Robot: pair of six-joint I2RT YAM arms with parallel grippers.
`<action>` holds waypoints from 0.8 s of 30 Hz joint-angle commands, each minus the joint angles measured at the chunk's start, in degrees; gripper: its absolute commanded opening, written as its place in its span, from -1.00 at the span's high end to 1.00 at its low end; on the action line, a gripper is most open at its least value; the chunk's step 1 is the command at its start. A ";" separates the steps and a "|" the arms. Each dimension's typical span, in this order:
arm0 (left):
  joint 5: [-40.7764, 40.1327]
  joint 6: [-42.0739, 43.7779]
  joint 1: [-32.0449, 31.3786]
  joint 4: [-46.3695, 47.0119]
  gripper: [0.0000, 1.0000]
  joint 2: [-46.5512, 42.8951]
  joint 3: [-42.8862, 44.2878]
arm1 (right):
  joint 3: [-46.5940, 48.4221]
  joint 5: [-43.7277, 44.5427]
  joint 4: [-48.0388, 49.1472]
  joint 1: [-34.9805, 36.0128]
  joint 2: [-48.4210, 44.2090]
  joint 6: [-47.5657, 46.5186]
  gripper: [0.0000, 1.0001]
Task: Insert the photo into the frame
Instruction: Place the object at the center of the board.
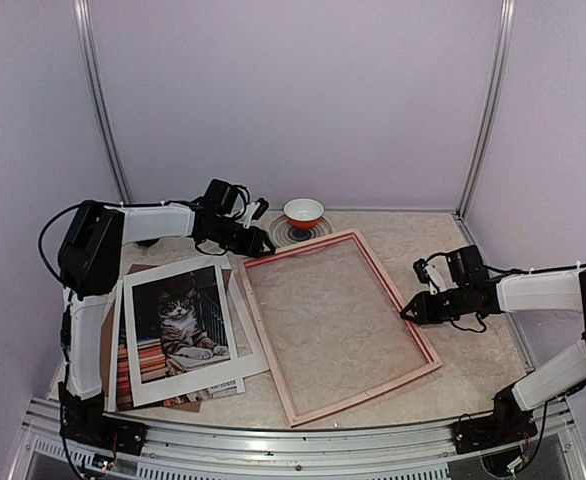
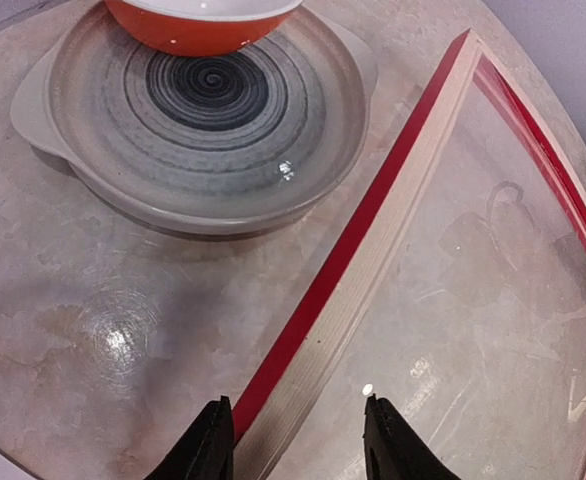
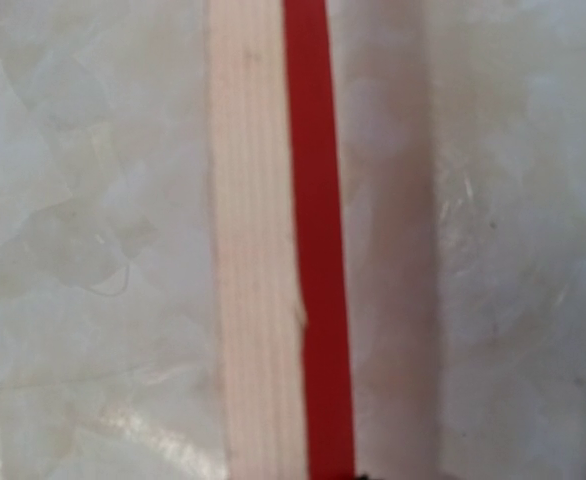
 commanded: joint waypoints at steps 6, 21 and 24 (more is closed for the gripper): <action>4.93 -1.35 -0.44 1.43 0.17 -0.30 -2.45 | 1.29 -4.59 7.67 0.54 -0.07 1.64 0.86; -2.88 -19.12 0.61 28.37 -0.37 -22.75 -23.81 | 0.80 -10.14 11.84 0.16 3.53 4.49 0.88; -7.91 -23.76 0.29 30.34 -0.43 -29.17 -28.96 | -0.03 -12.59 14.53 -0.36 4.65 5.95 0.88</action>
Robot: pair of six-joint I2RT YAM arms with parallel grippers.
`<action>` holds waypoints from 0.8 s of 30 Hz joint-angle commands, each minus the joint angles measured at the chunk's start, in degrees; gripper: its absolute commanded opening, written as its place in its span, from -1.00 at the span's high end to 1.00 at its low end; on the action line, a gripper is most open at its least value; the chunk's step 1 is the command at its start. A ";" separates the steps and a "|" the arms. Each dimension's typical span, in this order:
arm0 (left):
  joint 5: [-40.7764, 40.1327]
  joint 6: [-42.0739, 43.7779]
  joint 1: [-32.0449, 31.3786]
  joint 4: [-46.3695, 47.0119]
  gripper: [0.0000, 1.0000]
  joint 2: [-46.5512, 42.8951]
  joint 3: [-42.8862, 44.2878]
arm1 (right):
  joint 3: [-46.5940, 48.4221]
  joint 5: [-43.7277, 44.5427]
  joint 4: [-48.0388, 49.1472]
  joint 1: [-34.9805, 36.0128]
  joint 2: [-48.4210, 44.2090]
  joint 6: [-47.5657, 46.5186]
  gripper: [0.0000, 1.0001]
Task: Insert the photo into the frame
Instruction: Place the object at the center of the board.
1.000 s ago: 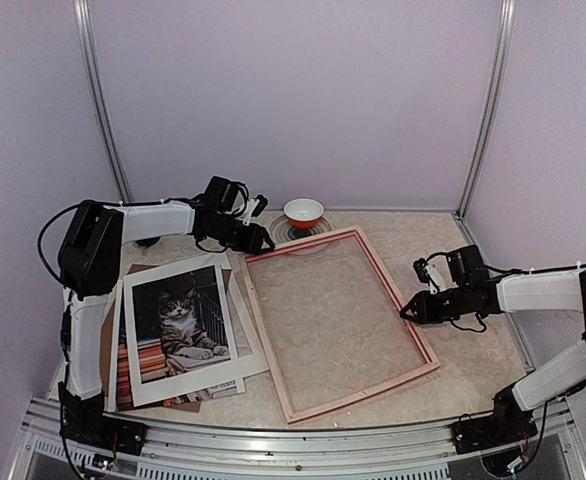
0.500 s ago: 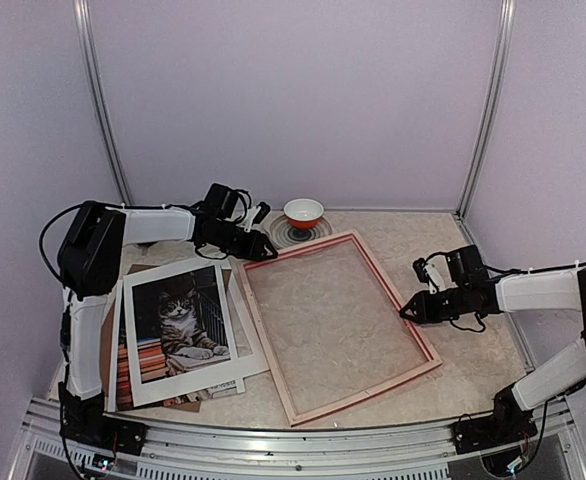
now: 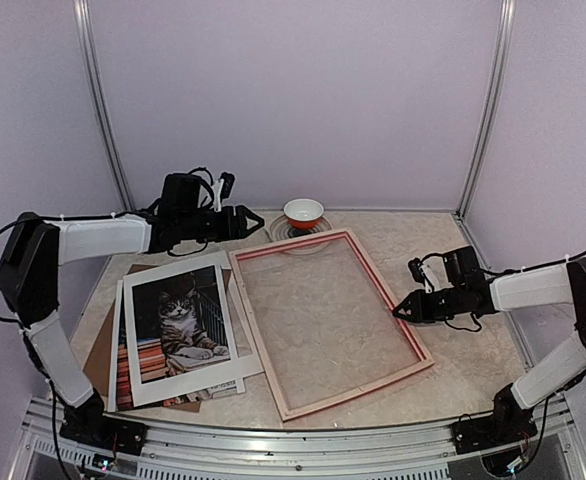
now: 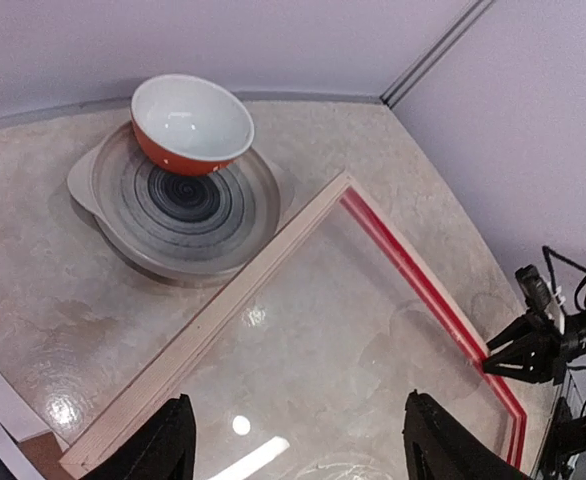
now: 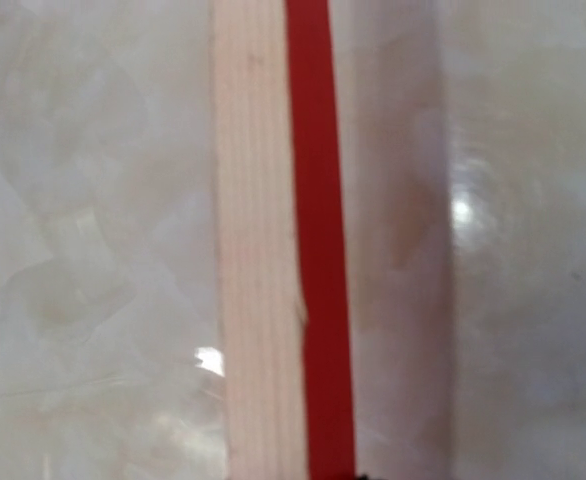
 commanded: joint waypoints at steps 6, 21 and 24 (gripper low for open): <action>-13.90 -12.40 -3.23 5.08 -0.55 -15.19 -10.76 | -2.85 -15.15 19.21 -1.78 3.67 10.60 0.89; -13.39 -18.45 -8.54 12.92 -0.69 -19.04 -17.78 | -7.81 -26.59 47.31 -3.41 13.17 29.85 0.89; -17.00 -18.22 -8.95 19.88 -0.74 -24.98 -23.87 | -8.49 -27.39 49.18 -3.76 14.50 30.91 0.90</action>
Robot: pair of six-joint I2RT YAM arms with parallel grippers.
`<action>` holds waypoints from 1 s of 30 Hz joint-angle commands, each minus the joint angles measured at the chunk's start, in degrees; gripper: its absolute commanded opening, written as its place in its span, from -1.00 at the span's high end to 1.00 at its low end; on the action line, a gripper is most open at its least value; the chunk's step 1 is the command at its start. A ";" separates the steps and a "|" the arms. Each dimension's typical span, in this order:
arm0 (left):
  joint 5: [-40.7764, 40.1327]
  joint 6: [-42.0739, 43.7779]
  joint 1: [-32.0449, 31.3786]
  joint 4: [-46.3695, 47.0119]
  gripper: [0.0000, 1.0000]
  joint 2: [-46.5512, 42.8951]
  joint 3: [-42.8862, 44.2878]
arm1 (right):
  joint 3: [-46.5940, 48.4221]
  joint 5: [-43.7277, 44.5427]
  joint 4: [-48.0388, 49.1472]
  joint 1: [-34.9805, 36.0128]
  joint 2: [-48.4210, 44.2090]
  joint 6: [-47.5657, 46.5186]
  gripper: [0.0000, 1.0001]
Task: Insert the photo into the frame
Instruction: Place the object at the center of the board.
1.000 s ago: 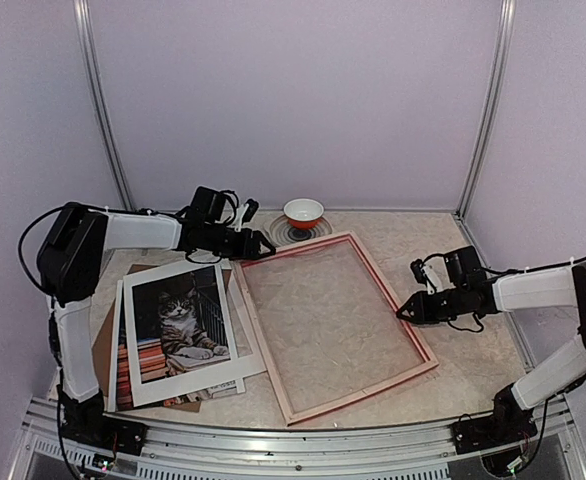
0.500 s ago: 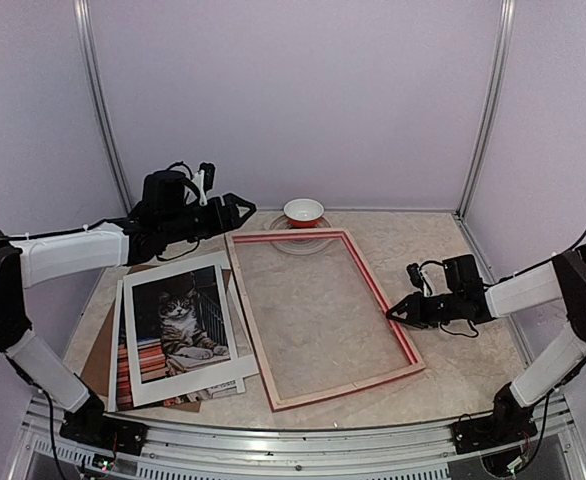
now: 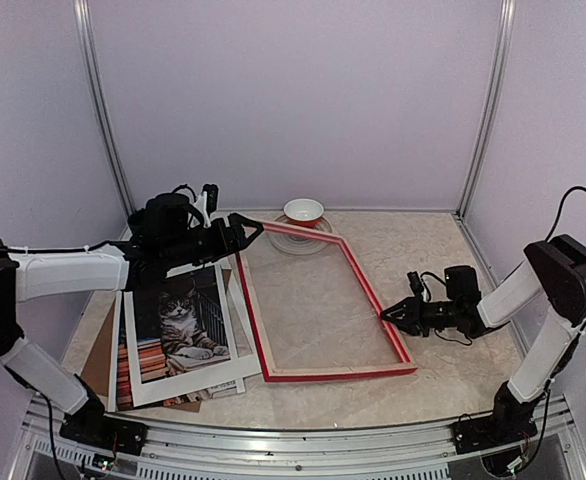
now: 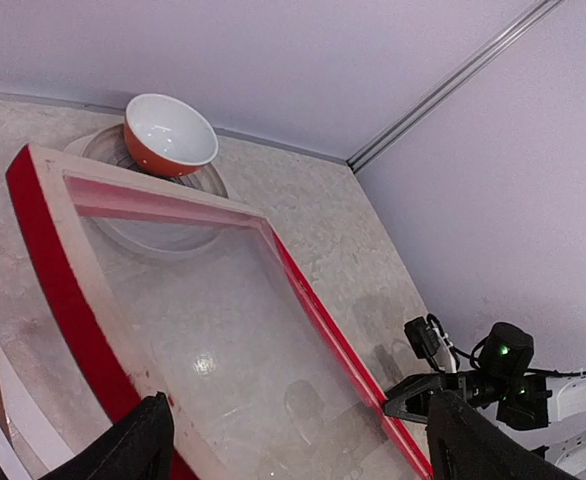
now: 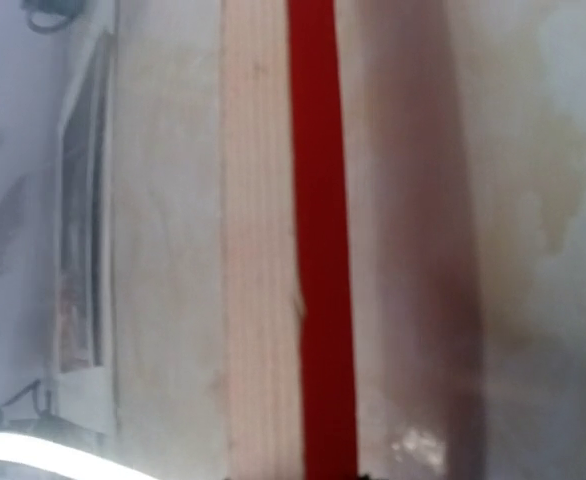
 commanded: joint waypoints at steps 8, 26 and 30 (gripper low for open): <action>-12.10 -3.64 -0.97 1.15 -0.85 -14.48 -6.99 | -0.76 -9.24 18.10 -1.31 1.95 7.46 0.90; -3.15 -10.90 -4.58 16.37 -0.41 -10.29 -21.03 | 1.17 -9.87 20.76 -1.93 0.52 11.04 0.89; 9.27 -9.64 -5.13 19.91 -0.38 -1.51 -17.51 | 2.74 -8.93 16.31 -1.93 -1.64 8.40 0.89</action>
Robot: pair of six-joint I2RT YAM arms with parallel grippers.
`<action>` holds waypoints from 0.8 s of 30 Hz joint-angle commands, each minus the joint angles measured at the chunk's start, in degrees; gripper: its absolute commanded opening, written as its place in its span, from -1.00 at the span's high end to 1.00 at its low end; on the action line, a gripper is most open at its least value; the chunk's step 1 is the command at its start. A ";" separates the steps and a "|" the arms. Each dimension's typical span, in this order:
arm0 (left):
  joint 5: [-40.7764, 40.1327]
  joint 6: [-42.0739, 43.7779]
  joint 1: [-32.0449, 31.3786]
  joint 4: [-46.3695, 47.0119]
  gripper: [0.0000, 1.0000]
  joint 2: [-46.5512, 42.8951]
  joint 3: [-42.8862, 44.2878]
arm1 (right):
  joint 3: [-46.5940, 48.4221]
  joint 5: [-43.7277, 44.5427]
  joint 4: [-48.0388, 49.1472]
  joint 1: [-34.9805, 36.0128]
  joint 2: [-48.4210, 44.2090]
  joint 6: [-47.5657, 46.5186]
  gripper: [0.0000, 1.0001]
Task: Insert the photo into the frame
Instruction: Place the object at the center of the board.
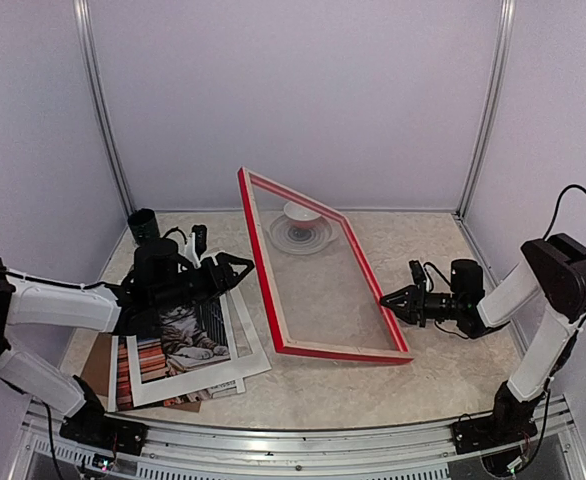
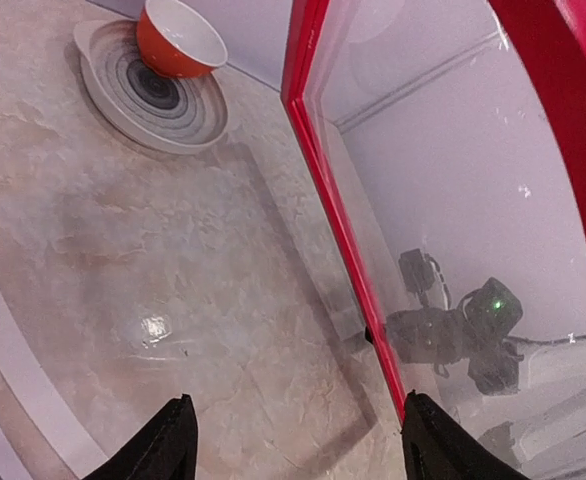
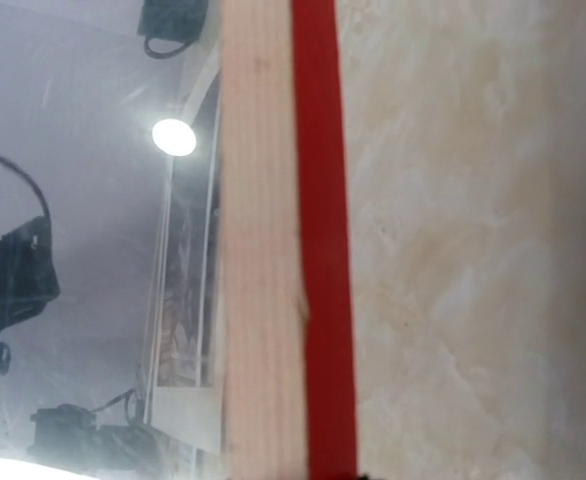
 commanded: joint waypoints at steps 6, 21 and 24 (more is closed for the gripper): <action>27.19 -0.42 -2.76 17.80 -0.31 19.17 4.48 | 3.85 -2.00 -0.12 -0.51 -5.77 -2.61 0.89; 43.42 -5.26 -10.97 34.75 -0.29 34.97 19.67 | 2.96 -0.74 0.07 -0.47 -7.01 -3.08 0.89; 44.72 -5.29 -12.14 34.25 -0.29 36.67 21.54 | 2.70 -0.68 1.41 -0.43 -6.93 -1.89 0.89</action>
